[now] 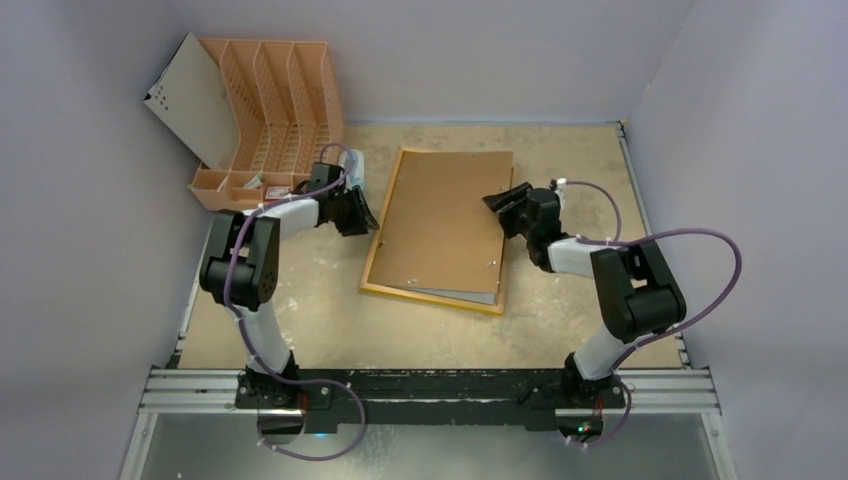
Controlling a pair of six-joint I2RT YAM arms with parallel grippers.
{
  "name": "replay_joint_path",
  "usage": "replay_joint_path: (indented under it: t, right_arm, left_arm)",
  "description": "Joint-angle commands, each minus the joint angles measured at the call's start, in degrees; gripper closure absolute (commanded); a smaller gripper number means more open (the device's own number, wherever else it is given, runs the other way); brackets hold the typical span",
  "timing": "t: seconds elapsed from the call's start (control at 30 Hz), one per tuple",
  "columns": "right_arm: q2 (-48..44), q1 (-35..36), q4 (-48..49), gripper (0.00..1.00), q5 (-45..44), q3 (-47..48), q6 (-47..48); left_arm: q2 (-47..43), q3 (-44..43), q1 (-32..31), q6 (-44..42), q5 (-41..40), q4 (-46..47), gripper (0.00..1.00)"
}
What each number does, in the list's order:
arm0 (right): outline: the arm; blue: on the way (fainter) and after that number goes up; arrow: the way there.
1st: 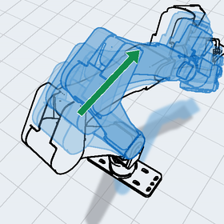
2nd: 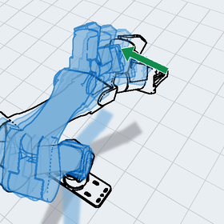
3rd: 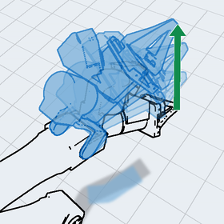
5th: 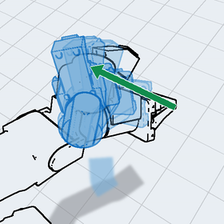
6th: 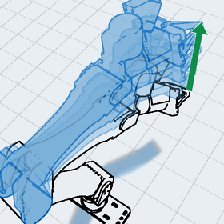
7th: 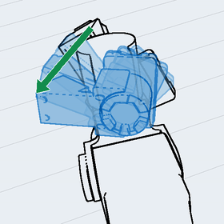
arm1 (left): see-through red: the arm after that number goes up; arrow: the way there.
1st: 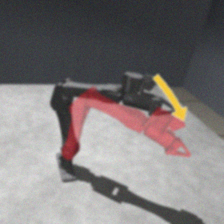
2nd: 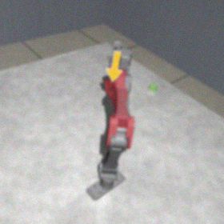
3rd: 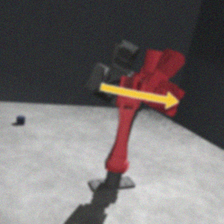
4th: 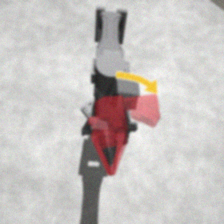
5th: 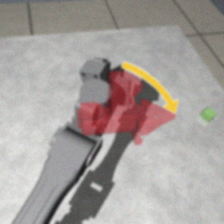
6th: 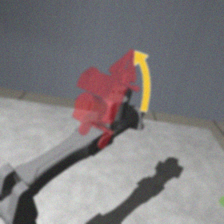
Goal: Put the photo into the frame
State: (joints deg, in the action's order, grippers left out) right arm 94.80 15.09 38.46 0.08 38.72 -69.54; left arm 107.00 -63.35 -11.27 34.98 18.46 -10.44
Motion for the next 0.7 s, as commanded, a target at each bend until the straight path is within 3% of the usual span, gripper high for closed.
replay_joint_path:
  t: [0.0,0.13,0.4,0.67]
  right_arm:
    - [-1.6,1.1,-17.6,0.36,-4.4,6.5,3.7]
    - [-1.2,1.2,-28.7,0.25,-7.4,10.7,4.6]
    - [-6.6,1.1,-39.6,0.19,-12.1,13.9,9.9]
    - [-11.5,1.2,-40.3,0.16,-14.5,11.7,18.2]
  left_arm:
    - [0.3,-2.9,0.5,0.0,-5.1,-5.7,0.62]
    - [0.0,-3.7,0.5,-0.5,-5.7,-7.1,0.57]
    - [0.0,-5.4,0.8,-2.3,-3.1,-7.4,0.37]
    - [0.8,-4.6,0.8,-3.8,-1.2,-7.0,0.37]
